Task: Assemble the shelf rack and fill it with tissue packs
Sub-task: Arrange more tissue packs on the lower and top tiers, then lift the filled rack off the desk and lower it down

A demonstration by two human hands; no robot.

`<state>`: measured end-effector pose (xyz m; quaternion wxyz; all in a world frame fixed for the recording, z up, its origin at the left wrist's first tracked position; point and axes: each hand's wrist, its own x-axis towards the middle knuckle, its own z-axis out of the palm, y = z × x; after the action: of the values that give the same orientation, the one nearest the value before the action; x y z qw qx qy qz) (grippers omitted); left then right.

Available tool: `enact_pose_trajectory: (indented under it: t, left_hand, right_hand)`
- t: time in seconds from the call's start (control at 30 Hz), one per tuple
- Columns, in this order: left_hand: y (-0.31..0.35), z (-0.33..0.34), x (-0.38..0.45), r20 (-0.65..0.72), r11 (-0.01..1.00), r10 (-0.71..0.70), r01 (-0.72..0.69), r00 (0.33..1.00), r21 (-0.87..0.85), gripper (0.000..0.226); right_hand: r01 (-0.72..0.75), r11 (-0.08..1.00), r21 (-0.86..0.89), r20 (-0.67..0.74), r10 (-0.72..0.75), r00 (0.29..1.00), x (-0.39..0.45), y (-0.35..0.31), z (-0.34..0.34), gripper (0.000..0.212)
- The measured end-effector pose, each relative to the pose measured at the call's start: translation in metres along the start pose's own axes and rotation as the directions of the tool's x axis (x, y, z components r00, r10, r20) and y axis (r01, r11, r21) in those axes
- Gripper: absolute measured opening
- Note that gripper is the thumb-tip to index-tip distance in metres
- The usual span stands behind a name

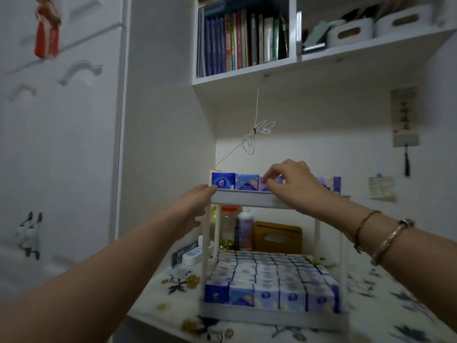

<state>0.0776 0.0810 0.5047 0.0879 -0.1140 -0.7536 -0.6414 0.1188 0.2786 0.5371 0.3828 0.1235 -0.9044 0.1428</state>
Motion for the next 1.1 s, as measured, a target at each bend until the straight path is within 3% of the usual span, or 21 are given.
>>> enact_pose_trajectory:
  t: [0.17, 0.3, 0.4, 0.53, 0.6, 0.7, 0.83, 0.93, 1.0, 1.1]
  left_hand:
    - [-0.004, 0.015, -0.033, -0.018, 0.997, 0.06, -0.059, 0.998, 0.05, 0.04]
    - [-0.006, 0.018, -0.029, -0.089, 0.997, 0.044, -0.038, 0.995, 0.074, 0.041]
    - [-0.006, 0.019, -0.011, -0.158, 0.998, 0.04, -0.032, 0.987, 0.052, 0.041]
    - [-0.004, 0.01, 0.029, -0.283, 0.999, -0.049, 0.041, 0.958, -0.033, 0.051]
    - [-0.002, 0.006, 0.05, -0.258, 0.988, -0.131, 0.105, 0.957, -0.111, 0.059]
    - [0.001, 0.002, 0.085, -0.115, 0.956, -0.261, 0.239, 0.959, -0.172, 0.068]
    - [0.006, -0.005, 0.137, 0.114, 0.913, -0.381, 0.392, 0.918, -0.109, 0.069]
    - [0.015, -0.002, 0.159, 0.173, 0.901, -0.409, 0.426, 0.896, -0.082, 0.053]
    - [0.018, 0.001, 0.161, 0.149, 0.893, -0.419, 0.436, 0.896, -0.108, 0.052]
    - [0.019, 0.005, 0.149, 0.108, 0.861, -0.482, 0.493, 0.869, -0.124, 0.054]
  right_hand:
    - [-0.205, 0.977, 0.055, -0.108, 0.21, 0.972, -0.059, 0.038, -0.023, 0.016]
    - [-0.413, 0.884, 0.221, -0.062, 0.435, 0.898, -0.085, 0.074, -0.034, 0.022]
    - [-0.532, 0.763, 0.368, 0.004, 0.57, 0.821, -0.081, 0.103, -0.039, 0.028]
    - [-0.665, 0.522, 0.533, 0.145, 0.719, 0.68, -0.061, 0.133, -0.038, 0.032]
    - [-0.701, 0.424, 0.574, 0.228, 0.739, 0.633, -0.048, 0.149, -0.03, 0.035]
    - [-0.717, 0.249, 0.651, 0.372, 0.719, 0.587, -0.023, 0.169, -0.013, 0.043]
    - [-0.699, 0.049, 0.713, 0.562, 0.557, 0.612, 0.02, 0.192, 0.015, 0.046]
    - [-0.639, -0.016, 0.769, 0.574, 0.457, 0.679, 0.052, 0.194, 0.028, 0.045]
    - [-0.62, -0.065, 0.782, 0.577, 0.45, 0.681, 0.063, 0.192, 0.026, 0.052]
    - [-0.623, -0.043, 0.781, 0.55, 0.519, 0.655, 0.064, 0.183, 0.02, 0.036]
